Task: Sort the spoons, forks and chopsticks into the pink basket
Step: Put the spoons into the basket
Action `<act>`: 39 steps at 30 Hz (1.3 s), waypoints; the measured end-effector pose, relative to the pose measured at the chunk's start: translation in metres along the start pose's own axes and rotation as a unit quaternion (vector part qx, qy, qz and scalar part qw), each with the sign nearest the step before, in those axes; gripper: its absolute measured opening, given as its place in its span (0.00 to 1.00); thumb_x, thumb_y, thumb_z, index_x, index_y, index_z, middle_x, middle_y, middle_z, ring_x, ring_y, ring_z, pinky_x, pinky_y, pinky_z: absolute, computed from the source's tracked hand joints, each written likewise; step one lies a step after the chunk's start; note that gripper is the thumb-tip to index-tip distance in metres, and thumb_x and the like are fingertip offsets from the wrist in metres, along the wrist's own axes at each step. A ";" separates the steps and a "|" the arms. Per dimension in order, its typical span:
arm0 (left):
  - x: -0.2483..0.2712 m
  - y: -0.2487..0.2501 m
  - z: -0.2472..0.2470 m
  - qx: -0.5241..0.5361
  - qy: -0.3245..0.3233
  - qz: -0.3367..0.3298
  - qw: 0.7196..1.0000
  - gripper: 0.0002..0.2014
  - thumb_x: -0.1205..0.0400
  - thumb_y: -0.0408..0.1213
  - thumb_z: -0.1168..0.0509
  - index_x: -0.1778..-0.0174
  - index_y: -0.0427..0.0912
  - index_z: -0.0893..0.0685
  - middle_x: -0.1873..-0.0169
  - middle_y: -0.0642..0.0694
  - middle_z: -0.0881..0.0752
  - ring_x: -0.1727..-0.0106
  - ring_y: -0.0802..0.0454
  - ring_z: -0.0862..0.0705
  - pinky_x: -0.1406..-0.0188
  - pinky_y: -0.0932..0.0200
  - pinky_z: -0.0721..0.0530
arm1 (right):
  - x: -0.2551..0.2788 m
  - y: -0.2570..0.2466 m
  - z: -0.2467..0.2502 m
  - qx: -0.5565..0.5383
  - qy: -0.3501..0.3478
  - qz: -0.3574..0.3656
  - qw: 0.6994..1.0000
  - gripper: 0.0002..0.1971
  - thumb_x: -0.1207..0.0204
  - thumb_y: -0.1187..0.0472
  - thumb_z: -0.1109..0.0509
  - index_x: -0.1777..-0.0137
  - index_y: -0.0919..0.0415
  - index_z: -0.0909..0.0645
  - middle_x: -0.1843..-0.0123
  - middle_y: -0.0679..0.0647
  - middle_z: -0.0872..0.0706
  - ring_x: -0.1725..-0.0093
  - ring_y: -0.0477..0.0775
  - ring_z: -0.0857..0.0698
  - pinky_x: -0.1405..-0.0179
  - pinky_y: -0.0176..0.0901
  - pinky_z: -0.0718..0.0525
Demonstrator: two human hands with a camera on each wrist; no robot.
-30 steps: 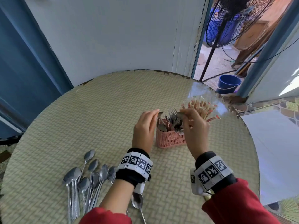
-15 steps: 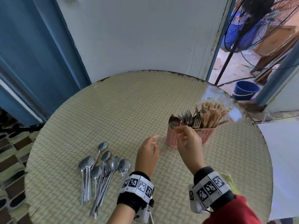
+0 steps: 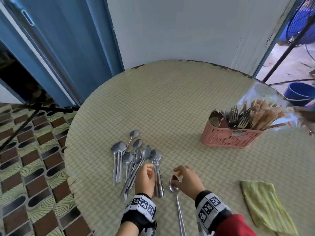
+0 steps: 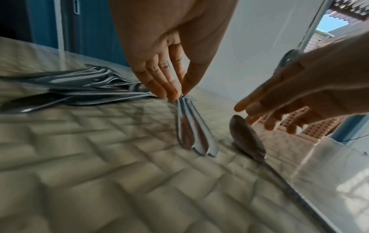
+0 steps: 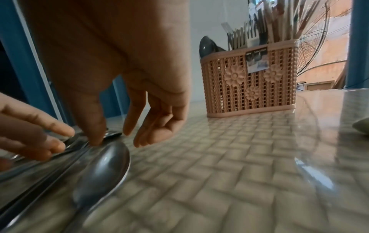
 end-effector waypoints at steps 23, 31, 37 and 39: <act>-0.060 0.040 -0.016 -0.136 -0.001 -0.046 0.990 0.07 0.19 0.33 0.38 0.56 0.34 0.18 0.61 0.37 0.14 0.60 0.42 0.16 0.68 0.57 0.28 | -0.006 -0.005 0.038 -0.168 0.141 -0.029 0.975 0.05 0.25 0.70 0.37 0.53 0.61 0.24 0.72 0.44 0.18 0.71 0.43 0.19 0.72 0.28 0.25; -0.051 0.083 -0.036 -0.041 -0.034 -0.162 0.985 0.11 0.18 0.34 0.38 0.47 0.35 0.13 0.45 0.42 0.13 0.43 0.48 0.15 0.48 0.65 0.22 | -0.003 -0.003 0.073 -0.154 0.197 -0.023 0.968 0.05 0.25 0.68 0.36 0.53 0.58 0.24 0.70 0.44 0.18 0.69 0.40 0.19 0.71 0.29 0.26; -0.041 0.162 -0.021 0.037 0.009 -0.218 0.975 0.08 0.18 0.35 0.37 0.48 0.38 0.15 0.56 0.45 0.13 0.55 0.52 0.16 0.52 0.57 0.18 | 0.011 -0.007 0.144 -0.098 0.321 0.057 0.940 0.12 0.25 0.71 0.37 0.51 0.54 0.18 0.60 0.48 0.15 0.58 0.50 0.18 0.60 0.43 0.23; -0.039 0.191 -0.016 0.078 0.000 -0.249 0.965 0.09 0.18 0.35 0.37 0.45 0.40 0.16 0.55 0.48 0.13 0.57 0.58 0.17 0.53 0.60 0.17 | 0.020 -0.011 0.174 -0.093 0.373 0.083 0.919 0.11 0.24 0.72 0.36 0.52 0.56 0.17 0.57 0.50 0.15 0.57 0.50 0.18 0.59 0.41 0.22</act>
Point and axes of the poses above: each hand's wrist, its own x-axis away from the middle knuckle, its own z-axis out of the back of the hand, y = z × x, the point moved 6 cm from there along -x, towards the middle knuckle
